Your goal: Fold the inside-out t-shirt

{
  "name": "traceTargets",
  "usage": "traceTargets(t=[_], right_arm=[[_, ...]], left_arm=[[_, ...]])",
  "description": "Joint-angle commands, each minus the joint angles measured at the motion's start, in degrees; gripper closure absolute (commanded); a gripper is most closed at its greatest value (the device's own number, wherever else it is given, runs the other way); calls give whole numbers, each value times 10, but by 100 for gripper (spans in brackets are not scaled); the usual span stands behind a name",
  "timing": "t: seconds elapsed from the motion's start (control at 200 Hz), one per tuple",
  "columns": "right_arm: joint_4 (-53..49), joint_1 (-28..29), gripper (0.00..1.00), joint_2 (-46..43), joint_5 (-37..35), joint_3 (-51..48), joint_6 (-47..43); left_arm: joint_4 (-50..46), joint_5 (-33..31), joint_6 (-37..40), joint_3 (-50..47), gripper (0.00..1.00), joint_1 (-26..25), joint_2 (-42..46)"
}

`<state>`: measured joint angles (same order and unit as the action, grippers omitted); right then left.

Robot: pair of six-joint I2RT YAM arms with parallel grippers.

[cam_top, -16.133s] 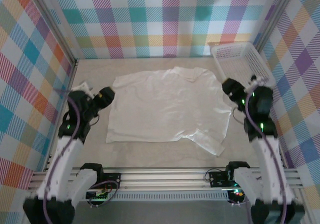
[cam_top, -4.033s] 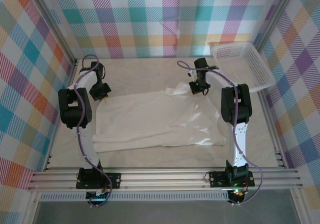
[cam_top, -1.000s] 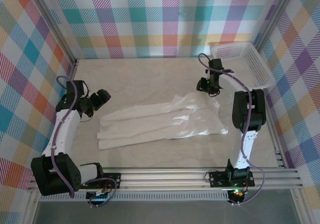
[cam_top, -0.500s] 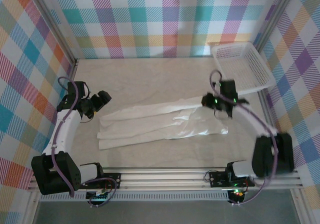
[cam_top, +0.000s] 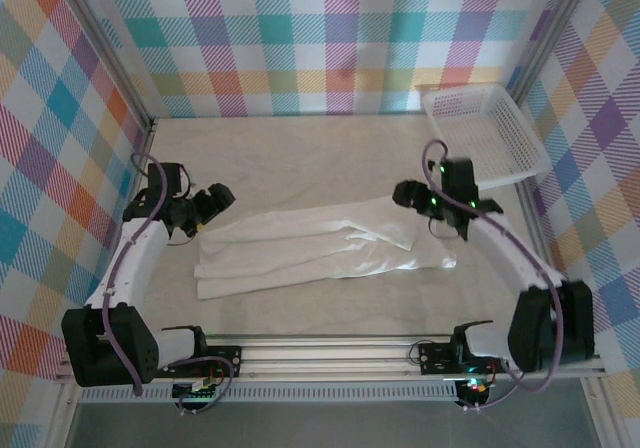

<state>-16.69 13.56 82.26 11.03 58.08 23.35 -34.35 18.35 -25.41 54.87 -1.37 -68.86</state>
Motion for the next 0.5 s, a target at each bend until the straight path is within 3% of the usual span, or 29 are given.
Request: traceTargets(t=[0.0, 0.315, 0.495], right_arm=[[-64, 23, 30, 91, 3, 56, -51], [-103, 60, 34, 270, 70, 163, -62], [-112, 62, 48, 285, 106, 161, -51]], left_arm=[[-12, -3, 11, 4, 9, -43, 28], [-18, -28, 5, -10, 11, -68, 18], [-17, -36, 3, -13, 13, -69, 11]])
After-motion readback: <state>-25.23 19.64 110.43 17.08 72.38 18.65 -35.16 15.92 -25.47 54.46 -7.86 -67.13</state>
